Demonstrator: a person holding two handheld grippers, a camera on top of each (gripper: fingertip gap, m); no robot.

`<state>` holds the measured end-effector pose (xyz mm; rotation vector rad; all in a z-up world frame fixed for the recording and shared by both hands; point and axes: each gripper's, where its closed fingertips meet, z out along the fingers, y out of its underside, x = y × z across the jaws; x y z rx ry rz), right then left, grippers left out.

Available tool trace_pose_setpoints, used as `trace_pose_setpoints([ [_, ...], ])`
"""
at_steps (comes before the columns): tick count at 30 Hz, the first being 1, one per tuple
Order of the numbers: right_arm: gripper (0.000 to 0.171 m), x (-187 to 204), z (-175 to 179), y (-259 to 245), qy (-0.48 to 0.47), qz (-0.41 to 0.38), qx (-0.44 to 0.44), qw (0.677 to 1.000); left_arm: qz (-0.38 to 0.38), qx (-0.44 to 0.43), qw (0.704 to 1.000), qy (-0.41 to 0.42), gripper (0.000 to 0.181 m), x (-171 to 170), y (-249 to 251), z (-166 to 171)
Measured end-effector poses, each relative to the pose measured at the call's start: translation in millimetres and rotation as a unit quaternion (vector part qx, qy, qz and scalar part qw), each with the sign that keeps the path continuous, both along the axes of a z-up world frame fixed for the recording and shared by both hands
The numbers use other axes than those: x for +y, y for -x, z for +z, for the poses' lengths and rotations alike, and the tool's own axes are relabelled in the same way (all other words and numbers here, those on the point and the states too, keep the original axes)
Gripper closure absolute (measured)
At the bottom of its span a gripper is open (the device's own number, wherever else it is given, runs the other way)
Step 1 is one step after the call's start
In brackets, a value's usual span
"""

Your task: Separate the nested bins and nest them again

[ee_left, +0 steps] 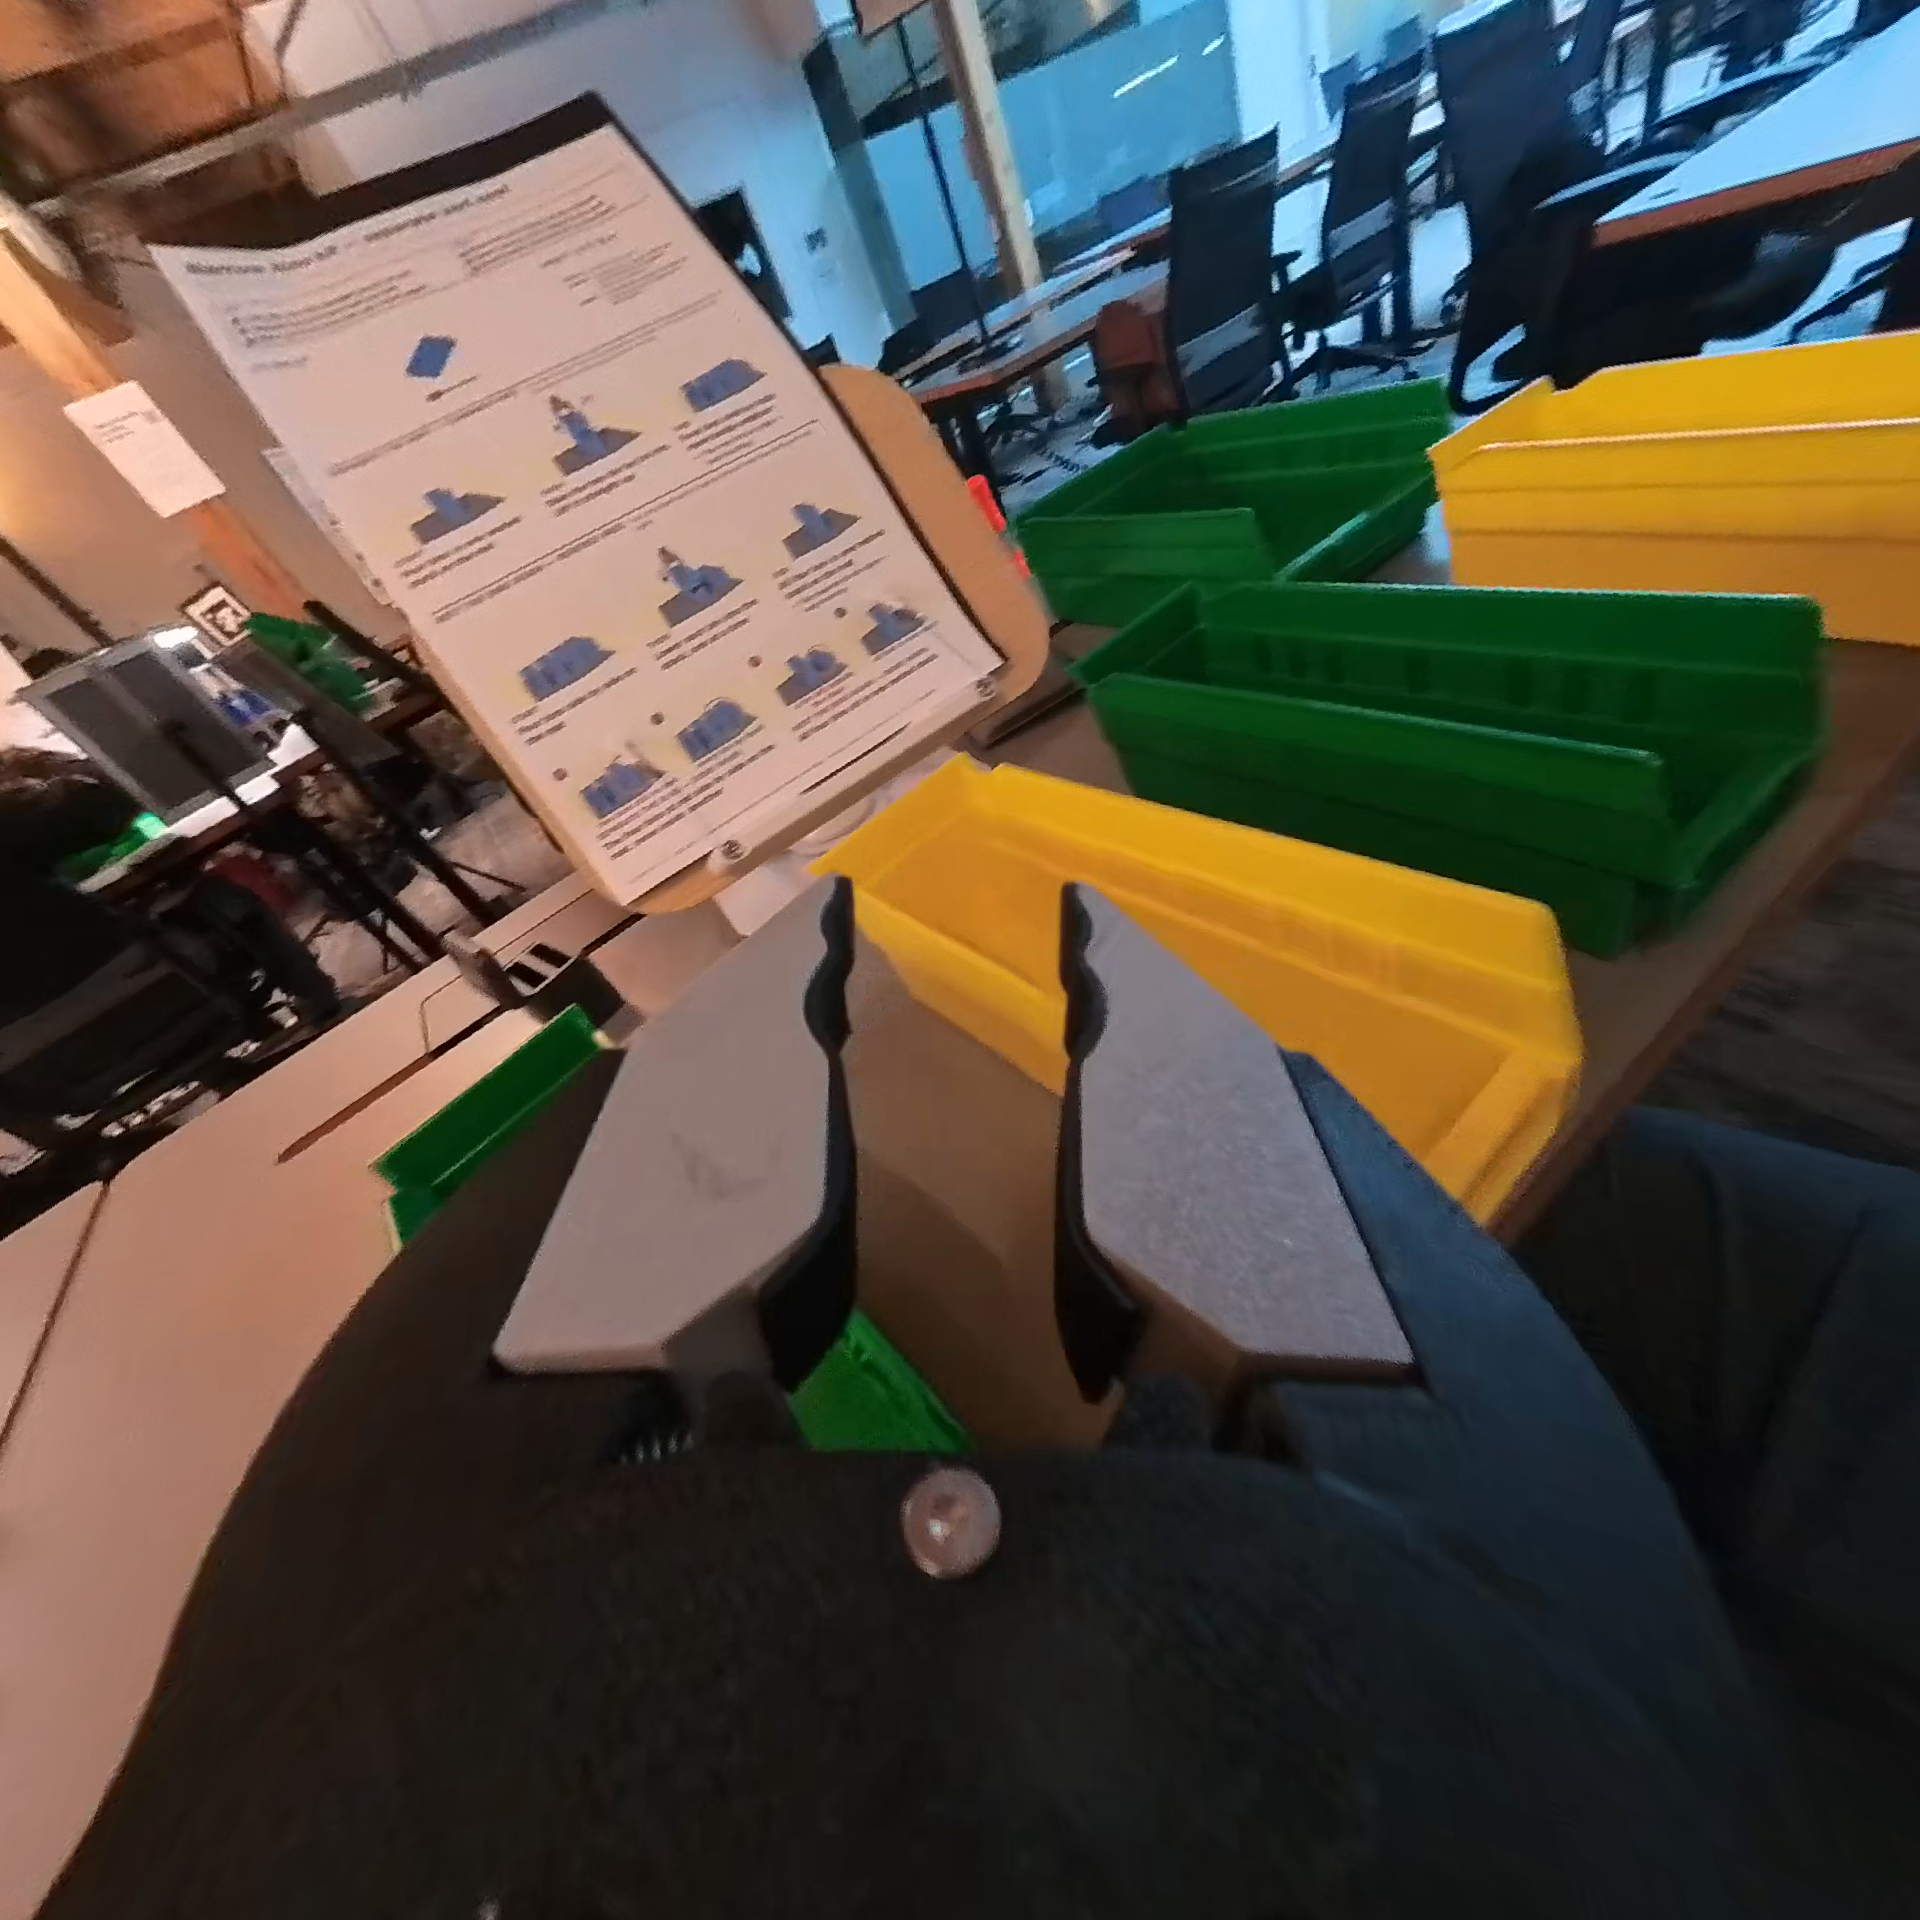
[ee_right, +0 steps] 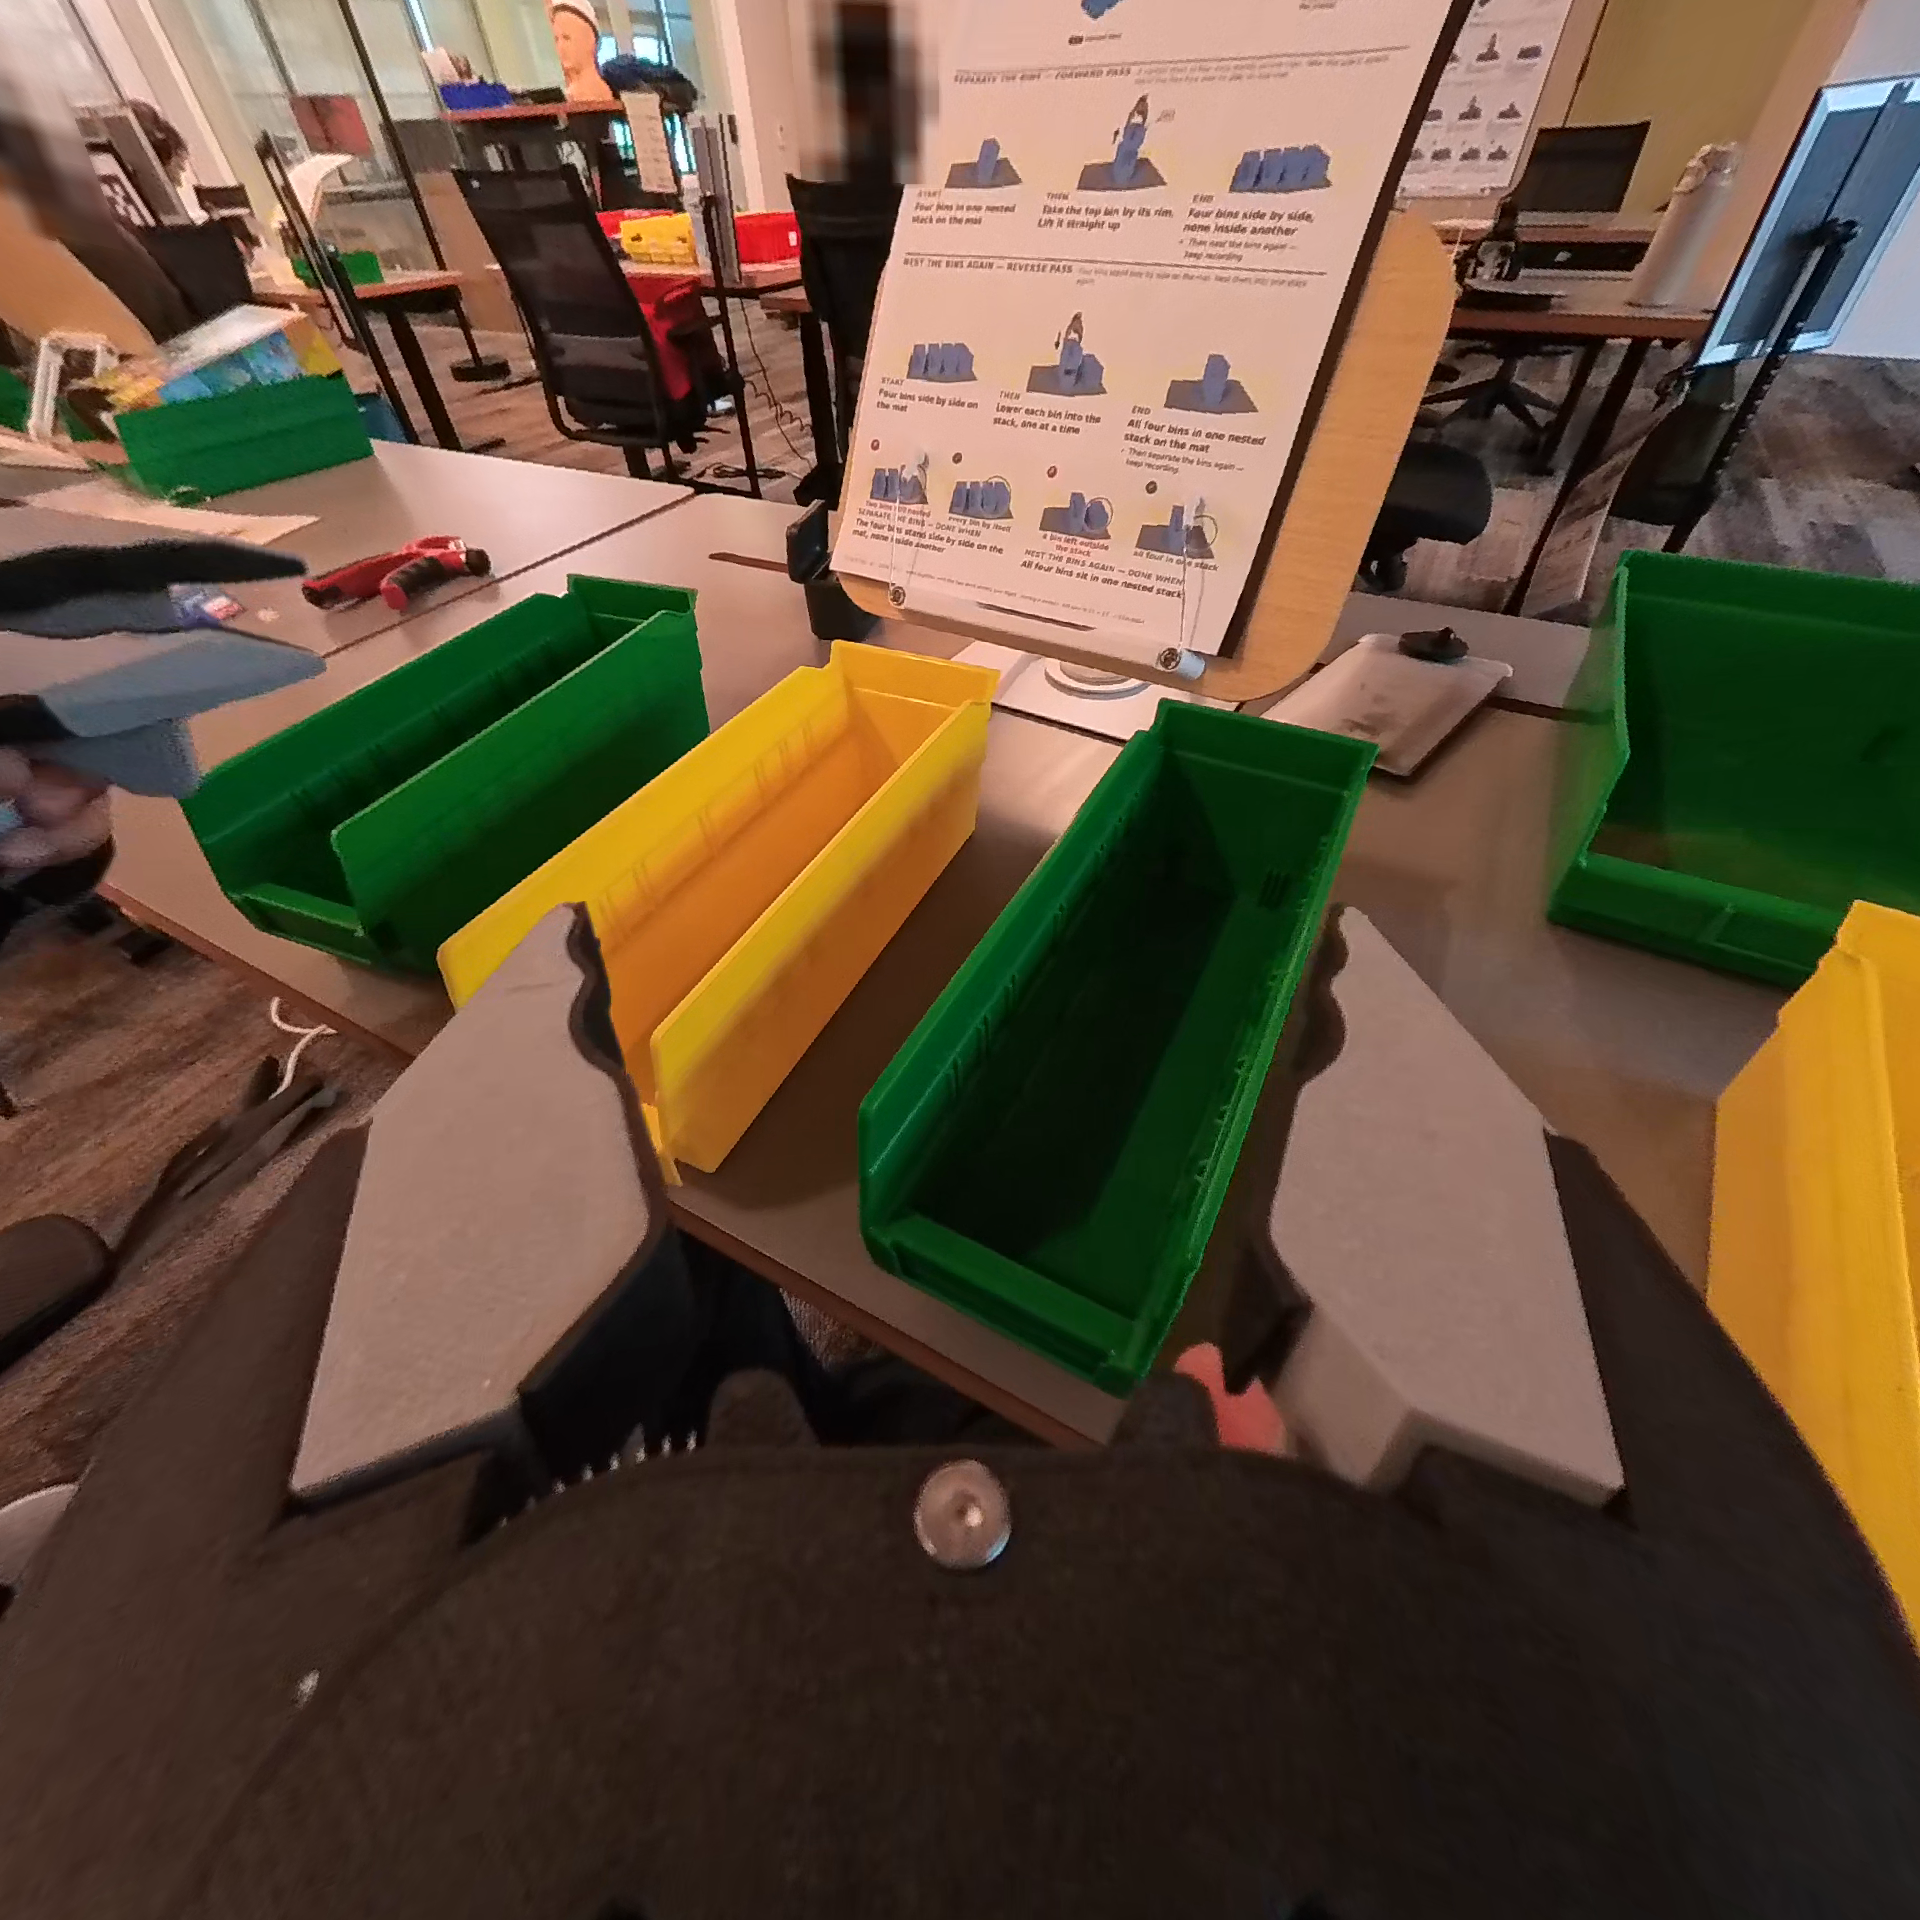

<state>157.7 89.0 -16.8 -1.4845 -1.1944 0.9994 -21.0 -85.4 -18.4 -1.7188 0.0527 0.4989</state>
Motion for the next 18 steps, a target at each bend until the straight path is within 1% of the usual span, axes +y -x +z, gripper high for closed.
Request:
trace_pose_setpoints([
  [4,0.046,2.4,3.0,-1.9,-0.005,-0.007,0.007,1.000,0.024,-0.001,1.000,-0.009,0.145,-8.6,15.5,4.0],
  [6,0.048,4.1,2.4,-3.0,-0.007,-0.011,0.004,1.000,0.026,-0.003,0.999,-0.023,0.148,-11.2,17.6,9.3],
  [8,0.050,5.2,0.4,-3.2,-0.004,-0.012,-0.003,1.000,0.032,0.008,0.997,-0.066,0.164,-15.6,18.8,24.6],
  [11,0.051,7.5,-1.7,-3.2,-0.001,-0.014,-0.004,1.000,0.023,0.034,0.992,-0.123,0.173,-24.7,14.1,45.7],
  [14,0.052,8.7,-1.1,-3.3,-0.001,-0.016,-0.001,1.000,0.014,0.029,0.992,-0.122,0.181,-28.1,12.8,47.8],
  [18,0.053,1.9,3.2,-1.4,0.009,0.003,0.017,1.000,0.012,0.021,0.992,-0.127,0.181,-30.0,14.2,49.1],
])
